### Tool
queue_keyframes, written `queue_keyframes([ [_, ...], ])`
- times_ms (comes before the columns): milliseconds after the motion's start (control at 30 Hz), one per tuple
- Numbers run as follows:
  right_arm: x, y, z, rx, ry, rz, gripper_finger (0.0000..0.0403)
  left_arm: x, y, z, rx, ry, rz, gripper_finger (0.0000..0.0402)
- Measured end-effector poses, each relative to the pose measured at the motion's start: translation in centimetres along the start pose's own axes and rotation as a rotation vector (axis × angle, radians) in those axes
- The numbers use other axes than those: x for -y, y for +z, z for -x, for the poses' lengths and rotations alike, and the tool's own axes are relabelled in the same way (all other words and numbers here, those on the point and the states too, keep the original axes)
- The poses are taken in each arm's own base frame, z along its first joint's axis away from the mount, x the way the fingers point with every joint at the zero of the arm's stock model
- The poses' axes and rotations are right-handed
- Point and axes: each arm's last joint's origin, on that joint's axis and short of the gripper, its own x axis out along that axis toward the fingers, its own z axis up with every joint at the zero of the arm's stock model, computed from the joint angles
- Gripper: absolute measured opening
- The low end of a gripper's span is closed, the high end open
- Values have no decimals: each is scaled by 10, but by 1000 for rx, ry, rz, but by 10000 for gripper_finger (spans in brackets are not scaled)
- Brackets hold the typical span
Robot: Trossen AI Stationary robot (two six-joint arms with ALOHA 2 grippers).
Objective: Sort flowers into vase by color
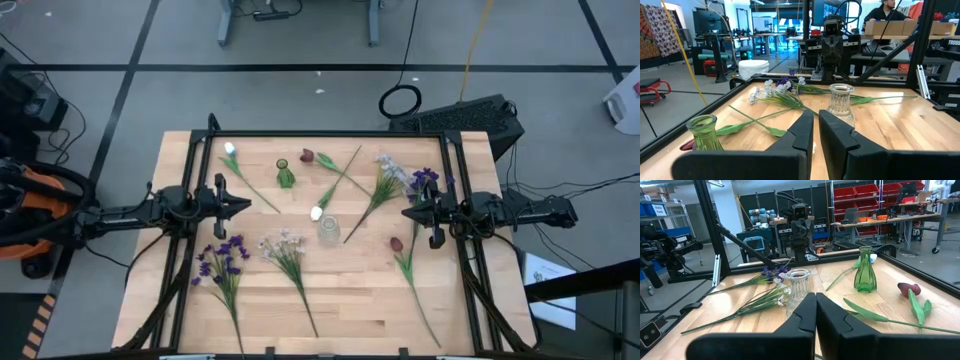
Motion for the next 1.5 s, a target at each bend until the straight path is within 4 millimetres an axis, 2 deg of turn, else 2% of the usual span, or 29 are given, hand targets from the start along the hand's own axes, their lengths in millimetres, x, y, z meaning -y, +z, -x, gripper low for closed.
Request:
queue_keyframes([
  [700, 1, -1, -1, -6, -35, 21, 0, 0, 0, 0, 0, 0, 0, 35],
  [867, 3, 0, -7, -17, -133, 44, 0, 0, 0, 0, 0, 0, 0, 35],
  [1000, 4, 16, -16, -43, -301, 104, 0, 0, 0, 0, 0, 0, 0, 35],
  [1167, 1, 48, -42, -99, -541, 101, 0, 0, 0, 0, 0, 0, 0, 35],
  [1400, -6, 96, -106, -163, -869, 31, 0, 0, 0, 0, 0, 0, 0, 35],
  [1500, -5, 109, -131, -176, -990, -87, 0, 0, 0, 0, 0, 0, 0, 35],
])
